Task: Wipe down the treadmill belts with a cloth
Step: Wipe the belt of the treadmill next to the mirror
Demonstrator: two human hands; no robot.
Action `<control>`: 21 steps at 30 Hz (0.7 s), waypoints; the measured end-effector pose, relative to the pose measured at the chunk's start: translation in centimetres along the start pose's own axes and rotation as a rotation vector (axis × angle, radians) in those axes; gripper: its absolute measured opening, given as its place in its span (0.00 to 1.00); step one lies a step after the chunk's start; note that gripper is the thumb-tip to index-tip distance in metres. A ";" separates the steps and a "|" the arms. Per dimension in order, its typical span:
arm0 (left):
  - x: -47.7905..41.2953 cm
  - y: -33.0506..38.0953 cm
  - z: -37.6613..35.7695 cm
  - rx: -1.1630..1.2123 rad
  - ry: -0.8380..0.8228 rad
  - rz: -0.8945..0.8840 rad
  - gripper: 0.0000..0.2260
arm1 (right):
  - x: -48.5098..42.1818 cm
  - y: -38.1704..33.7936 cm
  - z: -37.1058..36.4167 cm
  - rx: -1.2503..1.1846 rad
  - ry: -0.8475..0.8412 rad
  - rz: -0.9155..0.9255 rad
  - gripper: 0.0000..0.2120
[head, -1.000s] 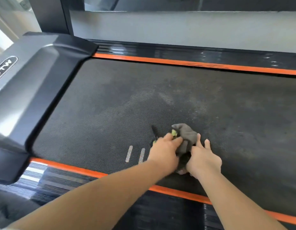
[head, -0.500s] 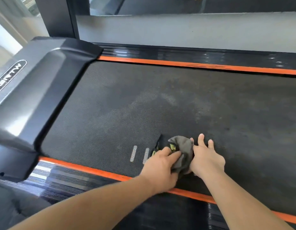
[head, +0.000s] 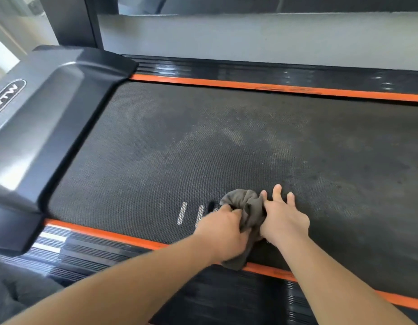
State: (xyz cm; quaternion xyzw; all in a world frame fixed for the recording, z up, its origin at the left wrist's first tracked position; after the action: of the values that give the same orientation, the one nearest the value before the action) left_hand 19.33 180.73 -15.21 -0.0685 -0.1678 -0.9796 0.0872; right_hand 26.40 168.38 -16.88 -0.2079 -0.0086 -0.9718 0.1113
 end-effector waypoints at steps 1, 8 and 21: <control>-0.8 -1.2 0.5 -0.035 0.018 -0.026 0.17 | 0.0 0.0 -0.1 -0.010 -0.015 0.001 0.54; -7.6 -11.9 5.3 -0.099 0.303 0.472 0.18 | -0.4 -0.1 -0.5 0.022 -0.030 -0.001 0.62; -7.2 -6.8 2.8 -0.079 0.232 0.110 0.20 | -0.4 0.0 -0.6 0.034 -0.029 0.010 0.61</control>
State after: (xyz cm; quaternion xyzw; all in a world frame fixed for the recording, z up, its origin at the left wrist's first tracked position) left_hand 25.33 189.05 -15.89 0.0330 -0.1136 -0.9805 0.1568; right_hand 26.47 168.43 -17.58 -0.2203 -0.0256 -0.9678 0.1193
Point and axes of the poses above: each hand's wrist, its own x-axis away from the middle knuckle, its own z-axis out of the back of the hand, y = z × x, the point moved 9 cm from there along -x, towards the middle knuckle, and after that the axes turned 12 degrees about y, right-handed, at the moved point
